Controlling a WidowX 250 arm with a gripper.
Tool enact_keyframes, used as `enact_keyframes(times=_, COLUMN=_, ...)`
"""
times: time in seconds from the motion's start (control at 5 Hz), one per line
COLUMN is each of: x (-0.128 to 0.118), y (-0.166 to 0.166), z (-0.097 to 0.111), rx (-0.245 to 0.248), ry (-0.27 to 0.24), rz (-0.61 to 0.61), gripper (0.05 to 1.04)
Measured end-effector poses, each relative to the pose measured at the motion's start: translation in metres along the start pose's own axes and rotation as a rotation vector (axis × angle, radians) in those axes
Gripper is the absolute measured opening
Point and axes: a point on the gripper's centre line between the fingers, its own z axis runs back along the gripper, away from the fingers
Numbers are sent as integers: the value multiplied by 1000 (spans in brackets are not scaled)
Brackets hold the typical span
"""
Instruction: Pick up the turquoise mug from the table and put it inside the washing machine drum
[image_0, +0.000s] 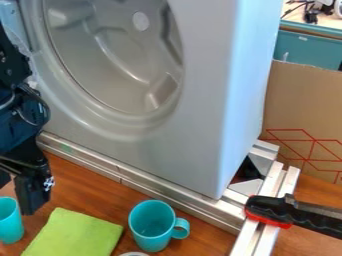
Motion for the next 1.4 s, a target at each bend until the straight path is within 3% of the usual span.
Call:
enact_keyframes(times=0.2, x=0, y=-1, z=-3, rx=-3, ry=5, rz=0, gripper=1001)
enact_keyframes(times=0.4, x=24, y=-3, z=-18, rx=23, ry=-58, rz=-45, gripper=1001)
enact_keyframes(times=0.6, x=47, y=-6, z=-30, rx=22, ry=-133, rz=-4, gripper=1001)
enact_keyframes(times=0.8, x=68, y=-8, z=-42, rx=33, ry=-171, rz=-15, gripper=1001)
enact_keyframes(times=1.0, x=75, y=-14, z=-64, rx=0, ry=-146, rz=-60, gripper=1001)
enact_keyframes(times=1.2, x=82, y=-26, z=-67, rx=-74, ry=-161, rz=-139, gripper=1001)
enact_keyframes(times=1.4, x=90, y=-39, z=-66, rx=-91, ry=-144, rz=-176, gripper=1001)
